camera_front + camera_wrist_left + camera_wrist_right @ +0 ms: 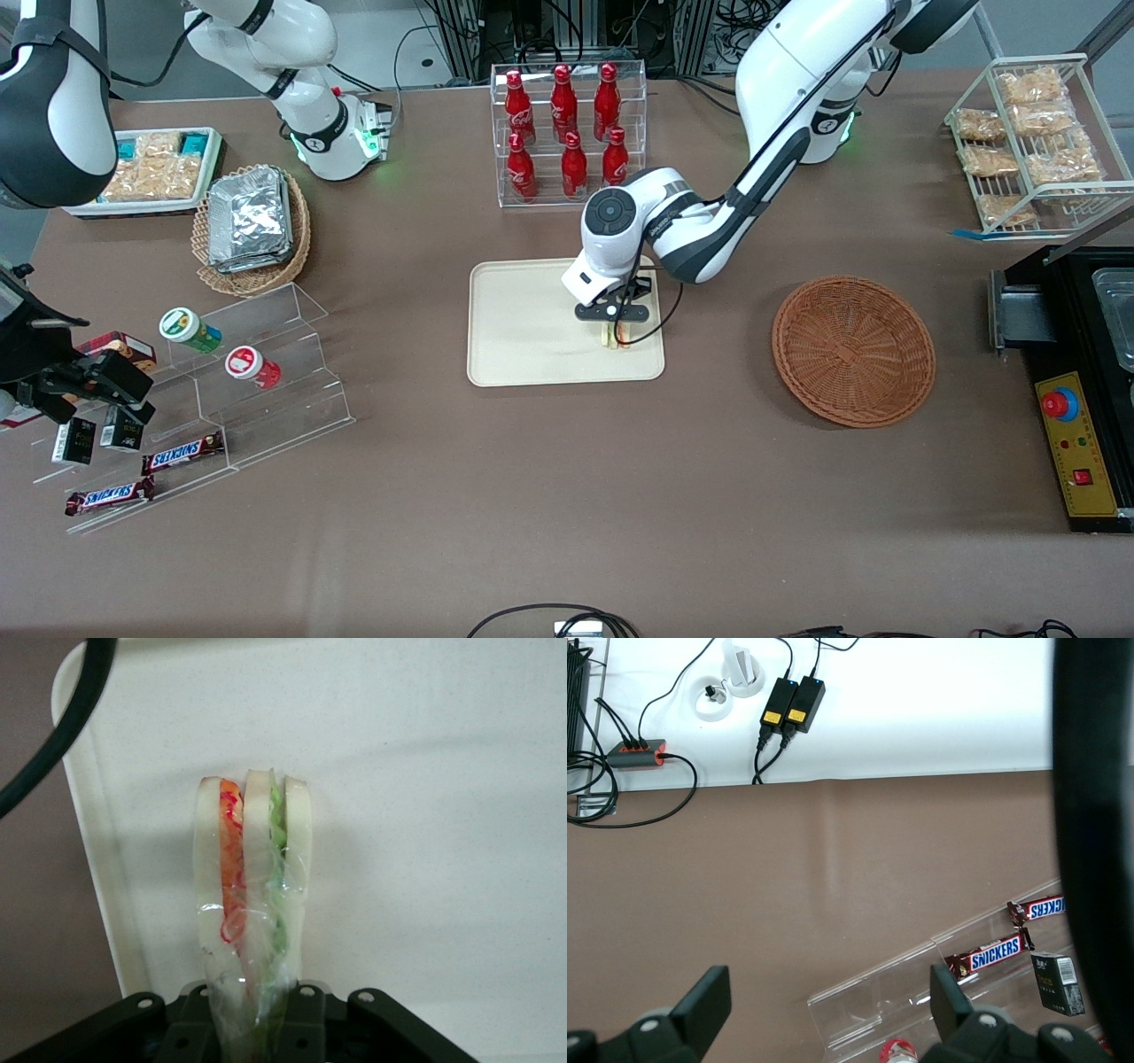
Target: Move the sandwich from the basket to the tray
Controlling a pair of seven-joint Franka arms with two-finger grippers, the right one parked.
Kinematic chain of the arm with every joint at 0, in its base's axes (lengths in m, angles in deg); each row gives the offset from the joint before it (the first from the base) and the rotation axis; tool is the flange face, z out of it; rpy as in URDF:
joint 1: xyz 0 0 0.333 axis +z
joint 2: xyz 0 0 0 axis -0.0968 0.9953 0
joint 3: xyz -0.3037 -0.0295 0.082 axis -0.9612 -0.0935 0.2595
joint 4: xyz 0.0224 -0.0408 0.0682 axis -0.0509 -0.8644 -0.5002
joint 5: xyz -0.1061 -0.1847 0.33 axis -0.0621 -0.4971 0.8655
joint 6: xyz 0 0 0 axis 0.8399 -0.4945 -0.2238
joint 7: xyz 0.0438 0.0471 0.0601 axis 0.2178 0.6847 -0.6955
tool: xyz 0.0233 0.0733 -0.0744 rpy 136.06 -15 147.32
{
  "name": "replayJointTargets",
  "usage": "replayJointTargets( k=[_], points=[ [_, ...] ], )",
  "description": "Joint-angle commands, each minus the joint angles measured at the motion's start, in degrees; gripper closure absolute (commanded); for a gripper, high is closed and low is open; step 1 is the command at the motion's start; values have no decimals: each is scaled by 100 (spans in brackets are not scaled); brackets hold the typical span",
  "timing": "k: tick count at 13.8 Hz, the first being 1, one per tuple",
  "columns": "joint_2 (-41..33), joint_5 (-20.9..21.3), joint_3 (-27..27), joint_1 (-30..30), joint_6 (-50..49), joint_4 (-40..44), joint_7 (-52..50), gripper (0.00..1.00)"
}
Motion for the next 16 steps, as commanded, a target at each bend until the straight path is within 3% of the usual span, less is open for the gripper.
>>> replayJointTargets(
  k=[1, 9, 16],
  points=[
    [23, 123, 49, -102, -75, 101, -191, 2],
    [-231, -140, 66, 354, -1348, 1154, -244, 0],
    [-995, -352, 58, 1680, -2464, 1586, -129, 0]
  ],
)
